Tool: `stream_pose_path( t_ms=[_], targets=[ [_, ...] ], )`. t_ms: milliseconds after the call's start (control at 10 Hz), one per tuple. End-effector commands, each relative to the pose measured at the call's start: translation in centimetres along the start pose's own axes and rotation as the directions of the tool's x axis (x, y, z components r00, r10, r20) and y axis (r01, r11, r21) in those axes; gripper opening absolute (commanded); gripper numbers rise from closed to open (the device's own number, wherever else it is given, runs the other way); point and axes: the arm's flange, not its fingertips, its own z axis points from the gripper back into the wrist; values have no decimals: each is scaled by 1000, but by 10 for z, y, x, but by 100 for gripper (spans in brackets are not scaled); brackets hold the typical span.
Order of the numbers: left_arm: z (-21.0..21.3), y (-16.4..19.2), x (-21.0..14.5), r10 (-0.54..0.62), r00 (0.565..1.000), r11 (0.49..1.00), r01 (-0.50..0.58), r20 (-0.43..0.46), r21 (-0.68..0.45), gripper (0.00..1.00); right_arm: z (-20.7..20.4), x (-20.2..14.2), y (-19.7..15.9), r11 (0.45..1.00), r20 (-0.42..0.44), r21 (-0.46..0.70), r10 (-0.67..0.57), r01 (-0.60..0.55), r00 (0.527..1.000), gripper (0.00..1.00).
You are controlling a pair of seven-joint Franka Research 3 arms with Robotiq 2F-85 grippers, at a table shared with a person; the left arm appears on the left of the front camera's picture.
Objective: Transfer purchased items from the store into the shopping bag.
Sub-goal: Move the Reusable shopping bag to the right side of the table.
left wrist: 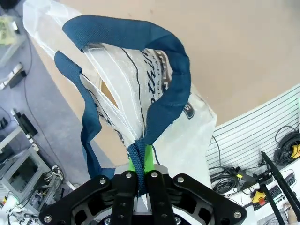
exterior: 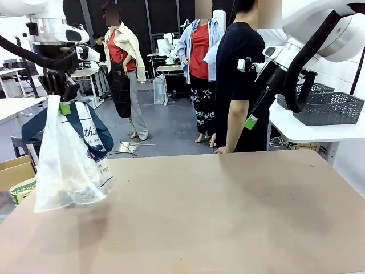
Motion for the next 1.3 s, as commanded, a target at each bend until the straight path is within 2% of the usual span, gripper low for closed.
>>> stream_pose_path(
  t_ms=[0,200,400,600,800,900,1200],
  targets=[
    [-3,6,7,-81,997,997,81,6,-18,0,-1,0,1,1000,14,17,-20,20,1000,100],
    [-6,27,8,-135,990,989,136,25,-58,0,-1,0,1,1000,14,17,-20,20,1000,100],
    [-8,52,14,-195,972,979,201,128,-33,0,-1,0,1,1000,14,17,-20,20,1000,100],
    [-12,78,20,-174,966,985,170,189,36,0,-1,0,1,1000,14,17,-20,20,1000,100],
    [-37,113,27,-164,958,986,151,233,75,0,-1,0,1,1000,14,17,-20,20,1000,100],
    [-50,122,30,-118,967,992,102,226,80,0,-1,0,1,1000,14,17,-20,20,1000,100],
    [-77,130,18,-91,979,996,85,182,41,0,-1,0,1,1000,14,17,-20,20,1000,100]
  ],
)
